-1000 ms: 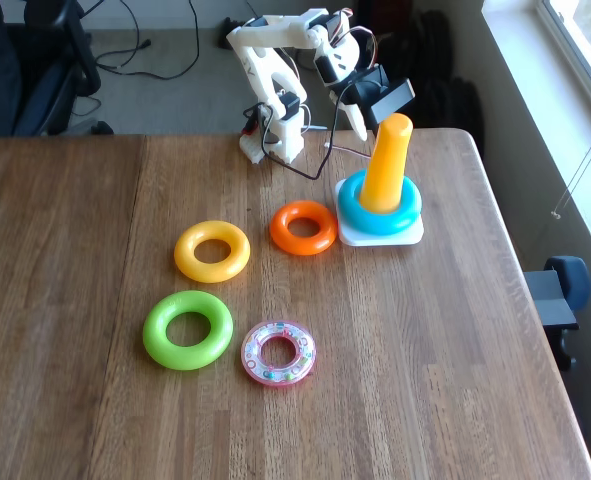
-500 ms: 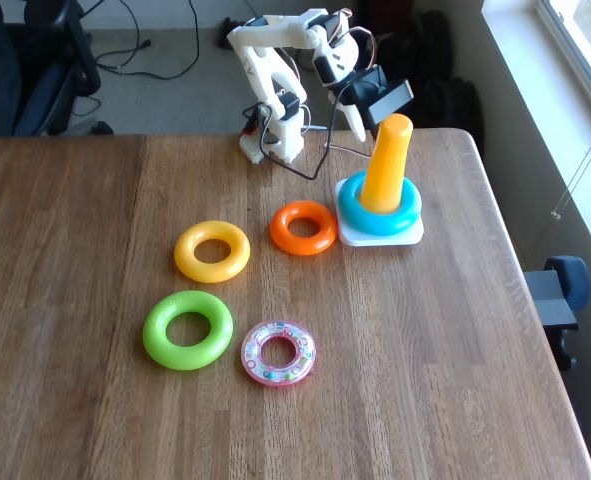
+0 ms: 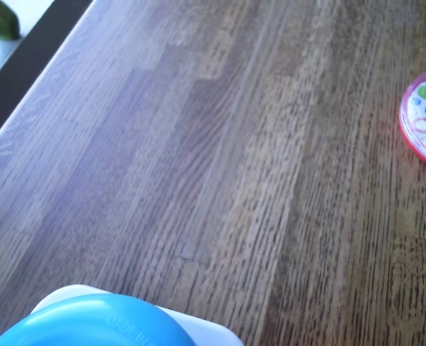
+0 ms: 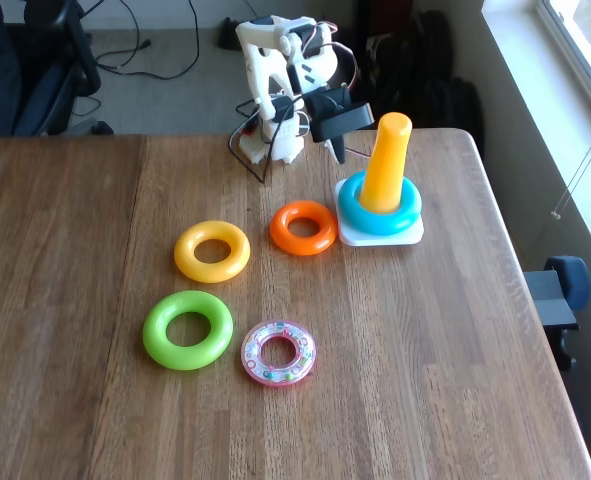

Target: Pick and place the blue ring

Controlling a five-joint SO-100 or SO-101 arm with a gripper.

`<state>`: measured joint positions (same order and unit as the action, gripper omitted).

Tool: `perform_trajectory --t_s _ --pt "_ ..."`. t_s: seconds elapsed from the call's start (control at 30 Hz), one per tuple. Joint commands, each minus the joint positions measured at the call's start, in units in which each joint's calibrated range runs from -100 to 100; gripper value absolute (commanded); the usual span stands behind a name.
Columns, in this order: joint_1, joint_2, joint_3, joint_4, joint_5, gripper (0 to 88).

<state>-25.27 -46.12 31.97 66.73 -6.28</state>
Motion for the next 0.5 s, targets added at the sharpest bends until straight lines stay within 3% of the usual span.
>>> perform_trajectory --t_s 0.0,0.47 --pt "3.6 -1.4 -3.5 -1.0 0.2 3.0" --pt "15.6 -5.3 -3.5 -1.3 -1.5 2.3"
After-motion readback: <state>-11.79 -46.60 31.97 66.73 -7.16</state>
